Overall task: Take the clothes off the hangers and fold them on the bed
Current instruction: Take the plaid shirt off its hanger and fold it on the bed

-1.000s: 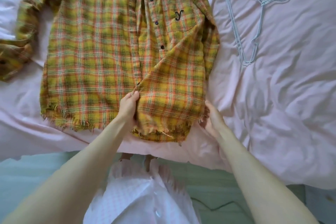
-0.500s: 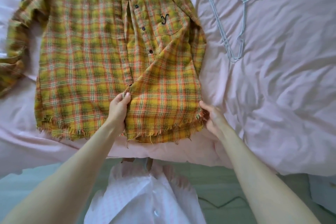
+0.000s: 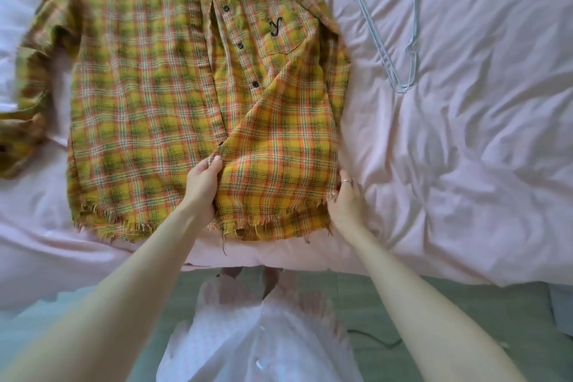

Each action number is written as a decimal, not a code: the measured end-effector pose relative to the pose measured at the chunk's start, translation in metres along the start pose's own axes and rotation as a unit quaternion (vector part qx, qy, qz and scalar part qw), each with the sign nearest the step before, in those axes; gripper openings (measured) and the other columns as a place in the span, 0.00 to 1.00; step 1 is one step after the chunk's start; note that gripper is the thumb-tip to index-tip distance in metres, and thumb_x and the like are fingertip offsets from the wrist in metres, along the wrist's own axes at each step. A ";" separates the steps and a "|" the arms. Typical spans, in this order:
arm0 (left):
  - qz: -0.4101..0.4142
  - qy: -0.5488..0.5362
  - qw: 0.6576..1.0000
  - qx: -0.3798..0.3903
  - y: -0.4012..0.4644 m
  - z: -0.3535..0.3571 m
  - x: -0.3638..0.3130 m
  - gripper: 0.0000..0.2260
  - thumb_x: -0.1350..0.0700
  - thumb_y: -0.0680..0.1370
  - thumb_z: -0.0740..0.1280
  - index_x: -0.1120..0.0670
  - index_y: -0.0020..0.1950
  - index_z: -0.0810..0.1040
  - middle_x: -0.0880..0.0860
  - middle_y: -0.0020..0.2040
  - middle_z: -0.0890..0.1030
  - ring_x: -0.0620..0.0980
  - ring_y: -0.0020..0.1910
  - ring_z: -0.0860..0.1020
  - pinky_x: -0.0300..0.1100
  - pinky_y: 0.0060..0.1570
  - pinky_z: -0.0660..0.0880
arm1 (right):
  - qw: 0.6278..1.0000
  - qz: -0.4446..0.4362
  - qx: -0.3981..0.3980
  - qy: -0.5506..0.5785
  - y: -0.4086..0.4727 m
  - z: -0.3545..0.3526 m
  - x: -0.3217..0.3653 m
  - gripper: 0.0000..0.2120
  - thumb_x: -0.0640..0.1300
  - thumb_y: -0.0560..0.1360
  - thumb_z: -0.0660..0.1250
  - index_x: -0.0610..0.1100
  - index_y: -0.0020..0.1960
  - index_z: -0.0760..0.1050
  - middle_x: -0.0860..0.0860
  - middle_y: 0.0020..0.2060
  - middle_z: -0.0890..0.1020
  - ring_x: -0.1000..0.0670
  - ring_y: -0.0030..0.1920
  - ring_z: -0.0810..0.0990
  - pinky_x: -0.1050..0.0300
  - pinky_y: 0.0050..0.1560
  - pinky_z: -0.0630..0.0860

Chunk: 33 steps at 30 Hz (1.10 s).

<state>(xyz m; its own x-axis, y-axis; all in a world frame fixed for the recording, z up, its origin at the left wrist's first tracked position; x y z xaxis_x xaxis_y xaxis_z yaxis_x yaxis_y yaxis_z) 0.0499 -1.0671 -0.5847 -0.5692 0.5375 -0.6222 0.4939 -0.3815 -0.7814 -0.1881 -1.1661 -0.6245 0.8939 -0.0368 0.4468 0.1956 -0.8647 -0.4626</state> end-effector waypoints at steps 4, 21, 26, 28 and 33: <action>0.018 0.010 0.999 -0.037 0.002 -0.007 -0.004 0.09 0.53 0.82 0.58 0.55 0.57 0.74 0.55 0.48 0.80 0.53 0.45 0.80 0.51 0.46 0.78 | 0.958 0.167 -0.071 0.222 0.005 -0.020 -0.010 0.09 0.37 0.78 0.56 0.38 0.51 0.75 0.47 0.43 0.78 0.45 0.43 0.76 0.58 0.42 0.68; 0.004 0.035 0.999 -0.015 -0.003 -0.016 0.005 0.08 0.54 0.81 0.60 0.56 0.55 0.75 0.56 0.48 0.80 0.54 0.46 0.80 0.49 0.45 0.78 | 0.981 -0.039 -0.049 -0.186 0.020 -0.017 -0.001 0.24 0.44 0.78 0.59 0.48 0.73 0.62 0.46 0.62 0.70 0.44 0.63 0.67 0.48 0.60 0.63; 0.019 0.095 0.995 0.033 -0.008 -0.008 0.010 0.07 0.53 0.81 0.61 0.55 0.51 0.76 0.54 0.46 0.81 0.53 0.46 0.80 0.46 0.42 0.77 | 0.986 0.080 -0.145 -0.007 0.025 -0.040 -0.020 0.19 0.36 0.76 0.55 0.43 0.64 0.73 0.42 0.56 0.79 0.39 0.57 0.76 0.49 0.55 0.71; 0.019 0.144 0.988 0.057 -0.011 0.001 0.017 0.06 0.54 0.80 0.61 0.55 0.51 0.75 0.53 0.46 0.80 0.52 0.47 0.79 0.45 0.46 0.76 | 0.978 0.140 -0.139 0.062 0.022 -0.047 -0.034 0.24 0.32 0.74 0.53 0.44 0.66 0.72 0.43 0.59 0.79 0.40 0.57 0.76 0.55 0.53 0.71; 0.019 0.248 0.963 0.104 -0.015 0.029 0.036 0.04 0.57 0.80 0.62 0.53 0.46 0.72 0.49 0.44 0.77 0.48 0.42 0.77 0.36 0.41 0.76 | 0.959 0.231 -0.107 0.125 0.018 -0.059 -0.062 0.22 0.31 0.75 0.53 0.41 0.65 0.75 0.40 0.60 0.78 0.41 0.60 0.75 0.59 0.52 0.68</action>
<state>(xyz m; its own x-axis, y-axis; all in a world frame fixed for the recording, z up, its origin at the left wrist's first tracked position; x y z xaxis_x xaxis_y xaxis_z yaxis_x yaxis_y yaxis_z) 0.0031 -1.0643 -0.5971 -0.1434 0.7942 -0.5905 0.3366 -0.5219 -0.7838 -0.2639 -1.2090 -0.6155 0.7354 -0.5361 0.4144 -0.3084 -0.8094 -0.4998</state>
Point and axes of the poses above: each hand's wrist, its own y-axis towards the middle knuckle, its own z-axis out of the palm, x = y × z, the point moved 4 cm from there along y, towards the middle knuckle
